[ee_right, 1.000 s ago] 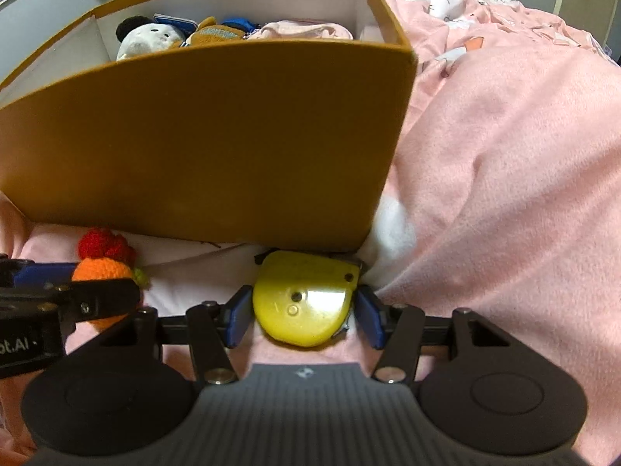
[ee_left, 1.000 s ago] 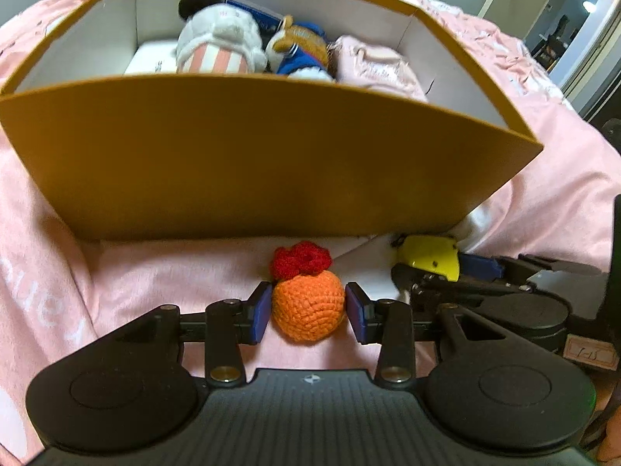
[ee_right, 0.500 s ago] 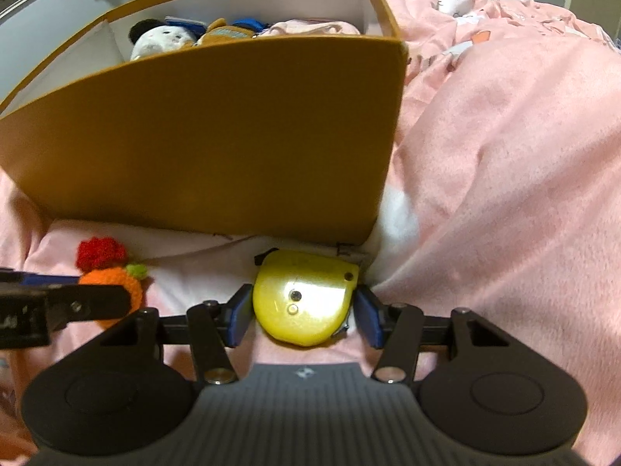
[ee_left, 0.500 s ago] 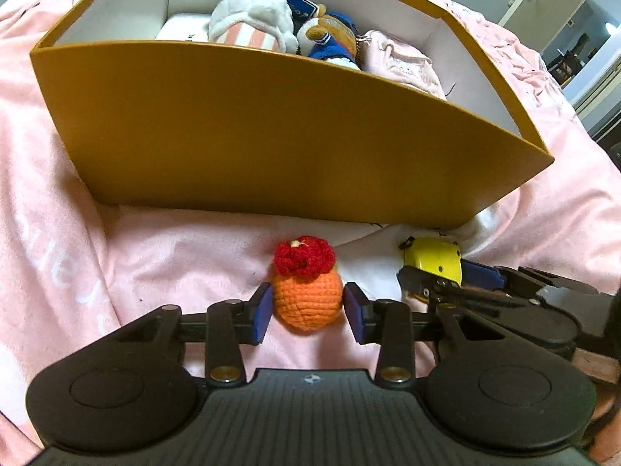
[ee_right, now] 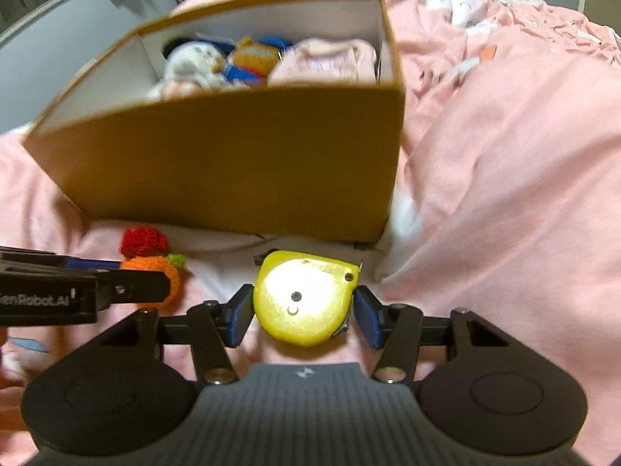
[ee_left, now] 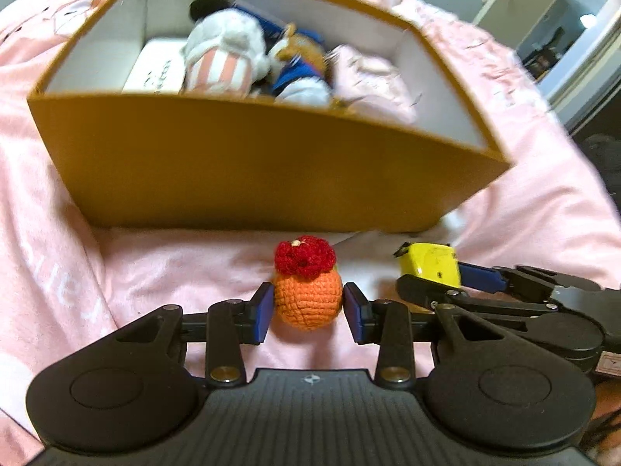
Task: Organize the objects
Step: 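Lift and carry the crocheted fruit and tape measure over the orange box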
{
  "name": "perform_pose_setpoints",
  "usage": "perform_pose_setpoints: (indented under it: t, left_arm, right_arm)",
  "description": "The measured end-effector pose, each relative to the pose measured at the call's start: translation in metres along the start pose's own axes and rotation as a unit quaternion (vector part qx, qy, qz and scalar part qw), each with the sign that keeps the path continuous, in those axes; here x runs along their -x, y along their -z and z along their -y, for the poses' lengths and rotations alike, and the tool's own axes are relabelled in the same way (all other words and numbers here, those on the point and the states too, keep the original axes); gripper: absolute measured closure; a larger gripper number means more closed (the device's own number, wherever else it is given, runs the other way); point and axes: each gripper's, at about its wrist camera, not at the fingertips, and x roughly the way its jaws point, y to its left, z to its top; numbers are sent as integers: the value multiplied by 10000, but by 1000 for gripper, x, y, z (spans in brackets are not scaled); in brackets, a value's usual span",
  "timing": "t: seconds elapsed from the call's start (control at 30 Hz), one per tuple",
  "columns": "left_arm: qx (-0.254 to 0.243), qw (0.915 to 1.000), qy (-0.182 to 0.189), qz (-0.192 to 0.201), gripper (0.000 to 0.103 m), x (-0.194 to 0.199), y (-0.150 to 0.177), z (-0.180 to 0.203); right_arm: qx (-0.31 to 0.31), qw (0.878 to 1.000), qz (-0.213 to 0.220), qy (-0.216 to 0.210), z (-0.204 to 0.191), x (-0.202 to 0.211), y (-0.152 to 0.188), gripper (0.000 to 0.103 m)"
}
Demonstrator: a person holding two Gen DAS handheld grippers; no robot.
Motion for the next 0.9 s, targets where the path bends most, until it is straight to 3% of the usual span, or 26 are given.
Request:
perform_pose_setpoints:
  t: [0.23, 0.4, 0.5, 0.67, 0.9]
  left_arm:
    - [-182, 9971, 679, 299, 59, 48, -21, 17]
    - [-340, 9939, 595, 866, 59, 75, -49, 26]
    - [-286, 9940, 502, 932, 59, 74, -74, 21]
    - [-269, 9965, 542, 578, 59, 49, -111, 11]
    - [-323, 9974, 572, 297, 59, 16, -121, 1]
  right_arm:
    - [509, 9979, 227, -335, -7, 60, -29, 46]
    - [1009, 9926, 505, -454, -15, 87, -66, 46]
    - [1089, 9919, 462, -465, -16, 87, -96, 46]
    - [1320, 9895, -463, -377, -19, 40, -142, 46]
    - [1864, 9664, -1760, -175, -25, -34, -160, 46]
